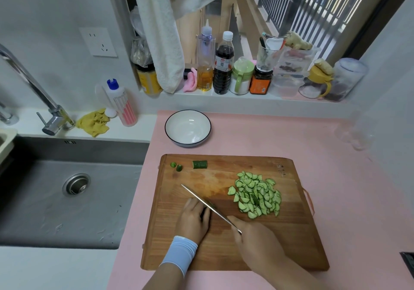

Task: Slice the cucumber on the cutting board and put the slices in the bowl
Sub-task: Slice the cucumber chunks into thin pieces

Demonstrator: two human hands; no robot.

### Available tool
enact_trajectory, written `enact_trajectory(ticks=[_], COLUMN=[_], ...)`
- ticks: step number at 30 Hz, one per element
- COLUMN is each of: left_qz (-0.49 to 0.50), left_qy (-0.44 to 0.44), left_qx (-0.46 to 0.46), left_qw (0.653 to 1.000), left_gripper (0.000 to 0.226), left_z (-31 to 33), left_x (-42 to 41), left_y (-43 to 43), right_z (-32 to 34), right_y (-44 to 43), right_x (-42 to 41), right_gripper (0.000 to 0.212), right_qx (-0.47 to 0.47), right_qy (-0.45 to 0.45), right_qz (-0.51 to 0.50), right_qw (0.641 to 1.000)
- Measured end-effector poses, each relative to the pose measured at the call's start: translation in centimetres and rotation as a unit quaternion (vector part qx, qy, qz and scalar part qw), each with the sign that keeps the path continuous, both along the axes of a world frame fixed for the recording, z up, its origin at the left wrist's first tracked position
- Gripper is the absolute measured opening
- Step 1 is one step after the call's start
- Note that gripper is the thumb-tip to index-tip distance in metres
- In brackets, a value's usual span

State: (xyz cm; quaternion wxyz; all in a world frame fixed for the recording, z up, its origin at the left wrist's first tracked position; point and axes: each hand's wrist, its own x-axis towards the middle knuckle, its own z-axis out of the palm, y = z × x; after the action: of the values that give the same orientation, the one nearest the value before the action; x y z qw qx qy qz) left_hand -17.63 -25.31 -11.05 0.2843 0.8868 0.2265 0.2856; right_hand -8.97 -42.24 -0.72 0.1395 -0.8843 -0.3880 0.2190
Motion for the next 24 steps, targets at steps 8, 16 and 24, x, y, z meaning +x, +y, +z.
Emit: enact_trajectory(ticks=[8,16,24], left_qz=[0.004,0.013,0.024], left_qy=[-0.005,-0.005,-0.008], left_qx=[-0.001,0.004,0.015], left_qw=[1.0,1.0,1.0], left_gripper=[0.017,0.015,0.014], left_z=[-0.2,-0.6,-0.2], left_x=[0.1,0.2,0.3], left_y=[-0.1,0.1,-0.2], right_z=[-0.5,-0.7,-0.9], right_y=[2.9,2.9,0.4], right_x=[0.8,0.2,-0.4], right_gripper=[0.039,0.041,0.039], right_qx=[0.005,0.002,0.024], right_qy=[0.034,0.016,-0.011], right_qz=[-0.001,-0.003,0.003], right_qw=[0.999,1.0,1.0])
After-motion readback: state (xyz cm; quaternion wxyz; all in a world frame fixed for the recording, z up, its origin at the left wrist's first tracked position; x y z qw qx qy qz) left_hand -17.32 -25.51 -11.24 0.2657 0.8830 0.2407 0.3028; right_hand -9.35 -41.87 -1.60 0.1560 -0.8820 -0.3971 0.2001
